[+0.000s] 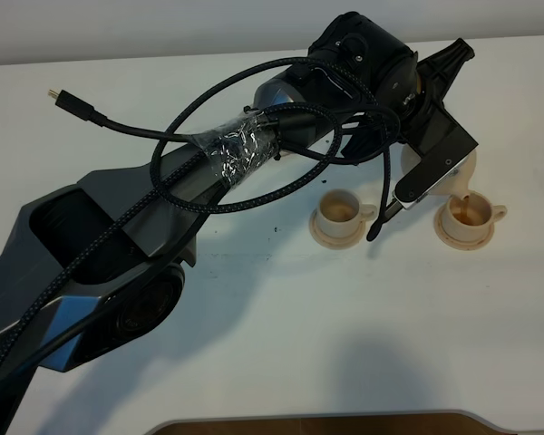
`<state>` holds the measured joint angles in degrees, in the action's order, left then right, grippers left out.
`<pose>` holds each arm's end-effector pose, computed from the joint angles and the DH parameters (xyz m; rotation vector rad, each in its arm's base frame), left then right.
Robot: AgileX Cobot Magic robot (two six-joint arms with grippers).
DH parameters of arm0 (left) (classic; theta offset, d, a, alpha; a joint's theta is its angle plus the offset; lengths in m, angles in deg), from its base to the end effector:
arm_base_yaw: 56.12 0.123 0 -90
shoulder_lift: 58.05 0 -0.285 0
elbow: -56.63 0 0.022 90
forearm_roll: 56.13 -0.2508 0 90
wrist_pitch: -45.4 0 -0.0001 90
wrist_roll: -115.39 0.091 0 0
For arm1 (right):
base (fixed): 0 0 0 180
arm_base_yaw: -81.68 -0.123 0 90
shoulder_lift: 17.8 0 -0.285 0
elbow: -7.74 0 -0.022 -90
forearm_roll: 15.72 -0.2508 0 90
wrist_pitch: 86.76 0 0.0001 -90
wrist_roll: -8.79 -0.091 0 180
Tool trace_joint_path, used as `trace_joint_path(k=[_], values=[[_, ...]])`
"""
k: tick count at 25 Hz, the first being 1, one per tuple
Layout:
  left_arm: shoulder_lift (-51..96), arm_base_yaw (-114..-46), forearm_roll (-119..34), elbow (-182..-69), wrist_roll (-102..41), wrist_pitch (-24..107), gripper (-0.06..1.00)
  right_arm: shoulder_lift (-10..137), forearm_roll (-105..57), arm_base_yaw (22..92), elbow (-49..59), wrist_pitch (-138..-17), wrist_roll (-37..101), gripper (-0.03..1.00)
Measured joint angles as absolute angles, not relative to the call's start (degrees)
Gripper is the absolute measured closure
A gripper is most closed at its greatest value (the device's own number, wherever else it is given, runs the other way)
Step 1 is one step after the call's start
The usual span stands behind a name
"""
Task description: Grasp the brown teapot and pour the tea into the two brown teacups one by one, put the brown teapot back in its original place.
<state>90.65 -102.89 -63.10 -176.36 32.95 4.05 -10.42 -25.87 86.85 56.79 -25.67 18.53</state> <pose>0.3870 -0.4010 0.2018 2.3617 0.6827 0.5437 -0.0046 0.0145 0.2755 -0.0899 2.0367 0.0493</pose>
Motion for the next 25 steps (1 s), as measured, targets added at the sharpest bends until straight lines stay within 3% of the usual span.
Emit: trace_joint_path(k=[25], values=[[90.7,-102.9,-65.0,-176.4,36.1,8.0,0.84,-10.4,-25.9,86.8,56.8,-25.7,18.5,0.56]])
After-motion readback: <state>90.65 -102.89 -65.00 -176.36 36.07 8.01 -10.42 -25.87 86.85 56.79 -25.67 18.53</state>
